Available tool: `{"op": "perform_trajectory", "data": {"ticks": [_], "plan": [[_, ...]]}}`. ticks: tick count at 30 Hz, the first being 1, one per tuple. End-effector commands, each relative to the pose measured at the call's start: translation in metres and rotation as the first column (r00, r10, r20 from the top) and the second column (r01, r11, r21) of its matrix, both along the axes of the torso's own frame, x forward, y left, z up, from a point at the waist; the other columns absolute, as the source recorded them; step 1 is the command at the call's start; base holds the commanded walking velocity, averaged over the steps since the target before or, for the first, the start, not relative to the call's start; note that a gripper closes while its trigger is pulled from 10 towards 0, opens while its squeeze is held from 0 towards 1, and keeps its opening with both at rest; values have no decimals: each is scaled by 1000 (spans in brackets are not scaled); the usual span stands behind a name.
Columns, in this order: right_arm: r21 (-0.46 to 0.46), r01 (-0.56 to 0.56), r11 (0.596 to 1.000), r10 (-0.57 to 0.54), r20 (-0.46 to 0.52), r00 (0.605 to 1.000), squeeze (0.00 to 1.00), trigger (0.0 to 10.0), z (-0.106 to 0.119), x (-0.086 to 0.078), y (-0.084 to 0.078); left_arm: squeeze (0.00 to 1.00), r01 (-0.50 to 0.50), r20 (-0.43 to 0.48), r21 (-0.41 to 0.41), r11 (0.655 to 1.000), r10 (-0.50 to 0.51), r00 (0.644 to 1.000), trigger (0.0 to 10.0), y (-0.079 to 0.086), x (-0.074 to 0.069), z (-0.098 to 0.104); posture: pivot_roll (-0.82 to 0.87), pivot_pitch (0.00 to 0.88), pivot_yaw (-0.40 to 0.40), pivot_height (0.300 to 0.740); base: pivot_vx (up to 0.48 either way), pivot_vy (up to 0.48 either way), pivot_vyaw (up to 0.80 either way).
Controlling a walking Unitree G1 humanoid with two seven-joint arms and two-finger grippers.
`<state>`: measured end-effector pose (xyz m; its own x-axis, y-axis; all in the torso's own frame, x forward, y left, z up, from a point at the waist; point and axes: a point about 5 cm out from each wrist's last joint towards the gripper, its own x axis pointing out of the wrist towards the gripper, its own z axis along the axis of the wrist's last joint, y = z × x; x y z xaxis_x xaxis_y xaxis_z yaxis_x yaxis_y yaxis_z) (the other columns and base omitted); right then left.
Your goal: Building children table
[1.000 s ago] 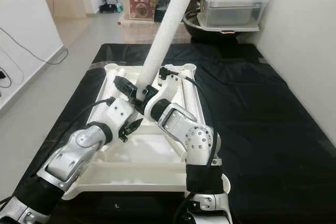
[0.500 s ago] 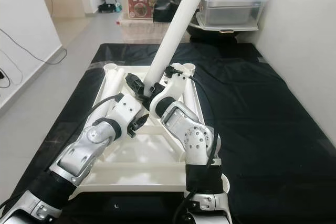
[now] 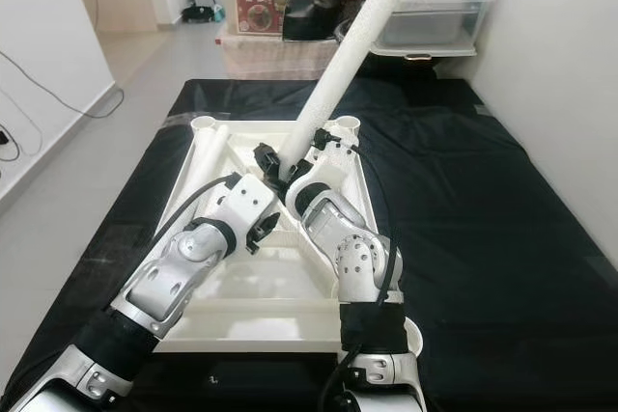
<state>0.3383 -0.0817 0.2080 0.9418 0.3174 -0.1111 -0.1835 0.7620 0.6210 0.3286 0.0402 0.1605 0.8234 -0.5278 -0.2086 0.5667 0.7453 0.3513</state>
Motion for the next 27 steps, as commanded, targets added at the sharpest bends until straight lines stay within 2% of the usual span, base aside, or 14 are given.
{"op": "perform_trajectory", "data": {"ticks": [1, 2, 8, 17, 18, 27], "plan": [[29, -18, 999, 20, -60, 998, 0, 8431, -11, -2, 16, 0, 70, 36, -13, 997, -69, 997, 10000, -15, -6, 10, -122, 0, 16, 740, 0, 0, 0], [44, 0, 999, 2, -53, 999, 0, 0, -10, -1, 15, 0, 78, 33, -9, 997, -78, 996, 10000, -18, -8, 8, -126, 0, 19, 740, 0, 0, 0], [84, -6, 996, 10, -40, 999, 0, 0, -8, -4, 16, 0, 82, 28, -7, 997, -82, 996, 10000, -20, -8, 7, -128, 0, 20, 740, 0, 0, 0], [101, -12, 995, 16, -37, 999, 0, 0, -8, -5, 17, 0, 48, 61, 37, 998, -50, 997, 10000, -13, -4, 5, -127, 0, 17, 740, 0, 0, 0], [105, -16, 994, 20, -34, 999, 0, 0, -8, -5, 17, 1000, 28, 59, 48, 998, -31, 998, 10000, -8, -2, 2, -127, 0, 17, 740, 0, 0, 0], [111, -16, 994, 18, -24, 1000, 0, 0, -6, -3, 12, 1000, 2, 46, 26, 1000, -3, 999, 10000, 15, -2, -1, -118, 0, 11, 740, 0, 0, 0]]}}
